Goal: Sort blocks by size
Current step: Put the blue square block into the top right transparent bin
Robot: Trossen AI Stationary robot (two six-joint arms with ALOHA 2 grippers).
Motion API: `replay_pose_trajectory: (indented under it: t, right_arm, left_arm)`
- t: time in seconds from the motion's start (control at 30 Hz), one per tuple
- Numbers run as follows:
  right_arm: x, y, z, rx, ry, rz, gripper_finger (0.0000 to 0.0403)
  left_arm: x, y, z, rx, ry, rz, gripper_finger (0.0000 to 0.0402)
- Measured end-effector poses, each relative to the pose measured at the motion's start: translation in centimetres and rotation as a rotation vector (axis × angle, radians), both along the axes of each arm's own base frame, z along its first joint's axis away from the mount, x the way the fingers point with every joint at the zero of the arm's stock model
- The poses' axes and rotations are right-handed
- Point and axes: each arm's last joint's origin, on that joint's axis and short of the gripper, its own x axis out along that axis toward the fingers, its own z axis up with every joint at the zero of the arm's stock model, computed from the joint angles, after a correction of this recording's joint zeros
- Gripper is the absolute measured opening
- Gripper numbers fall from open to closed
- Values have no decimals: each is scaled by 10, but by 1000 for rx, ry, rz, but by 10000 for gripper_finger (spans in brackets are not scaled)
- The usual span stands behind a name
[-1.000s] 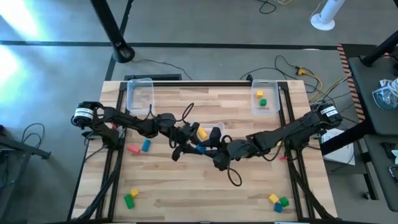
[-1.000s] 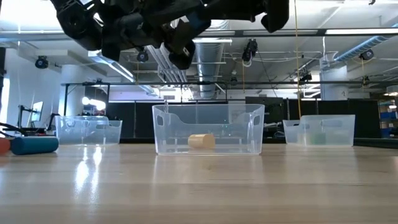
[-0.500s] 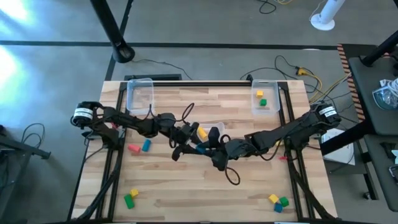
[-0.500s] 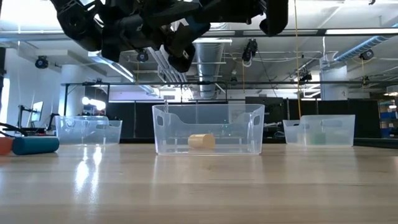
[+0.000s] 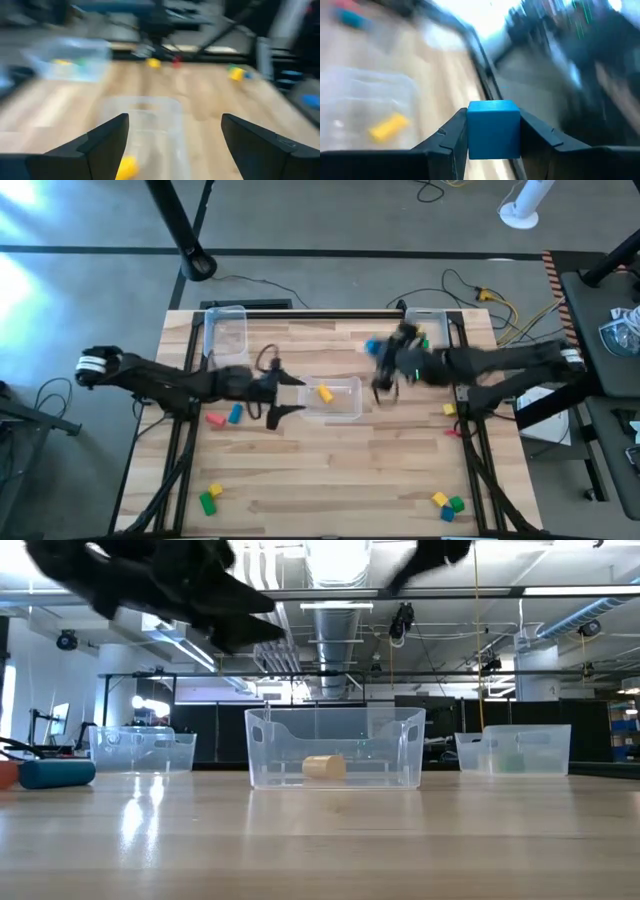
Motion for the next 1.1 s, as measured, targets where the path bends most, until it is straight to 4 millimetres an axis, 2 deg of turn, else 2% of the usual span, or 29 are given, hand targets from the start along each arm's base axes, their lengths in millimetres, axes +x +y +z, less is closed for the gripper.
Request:
replay_pose_trajectory:
  t: [0.1, 0.23, 0.37, 0.47, 0.57, 0.7, 0.83, 1.1]
  right_arm:
    - [-26, -54, -7, 184, 20, -301, 128]
    - [-62, -122, -24, 385, 72, -642, 128]
    - [-90, -179, -54, 680, 85, -814, 128]
    - [-106, -210, -82, 885, 109, -919, 128]
    - [-113, -228, -106, 1014, 137, -982, 128]
    - [-112, -239, -127, 1128, 143, -1030, 128]
    - [-108, -241, -141, 1221, 159, -1031, 128]
    - [-105, -246, -158, 1231, 235, -1022, 129]
  left_arm:
    - [-12, -12, -2, 91, -64, 137, 297]
    - [-22, -26, -8, 158, -141, 139, 290]
    - [-29, -32, -12, 214, -199, 107, 286]
    - [-32, -33, -17, 252, -199, 95, 285]
    - [-37, -32, -26, 272, -168, 86, 286]
    - [-45, -30, -40, 296, -126, 78, 286]
    - [-48, -30, -39, 315, -146, 78, 286]
    - [-48, -30, -39, 341, -144, 73, 286]
